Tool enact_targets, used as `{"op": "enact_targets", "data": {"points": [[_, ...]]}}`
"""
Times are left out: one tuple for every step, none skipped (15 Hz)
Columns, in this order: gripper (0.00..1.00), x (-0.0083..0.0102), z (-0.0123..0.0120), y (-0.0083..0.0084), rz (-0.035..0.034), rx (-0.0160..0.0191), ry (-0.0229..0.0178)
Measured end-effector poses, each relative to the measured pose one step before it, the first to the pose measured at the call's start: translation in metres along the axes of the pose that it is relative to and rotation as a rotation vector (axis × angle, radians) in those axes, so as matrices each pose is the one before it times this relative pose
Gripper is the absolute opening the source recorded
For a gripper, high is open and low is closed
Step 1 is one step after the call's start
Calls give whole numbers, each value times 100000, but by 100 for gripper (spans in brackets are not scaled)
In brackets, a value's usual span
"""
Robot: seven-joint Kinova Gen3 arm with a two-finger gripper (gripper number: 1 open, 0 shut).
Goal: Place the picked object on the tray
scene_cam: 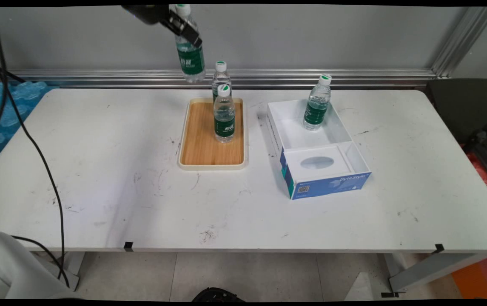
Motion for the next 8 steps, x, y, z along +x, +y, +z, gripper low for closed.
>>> {"op": "enact_targets", "data": {"points": [[0,-364,539,-115,-53,-10,-213],[0,-541,839,-179,-121,-46,-245],[0,-588,974,-176,-37,-126,-270],[0,-586,842,-160,-35,-141,-401],[0,-608,993,-156,111,-320,-345],[0,-565,960,-152,213,-314,-320],[0,-496,954,-143,287,-233,-180],[0,-414,800,-123,221,-122,-147]]}}
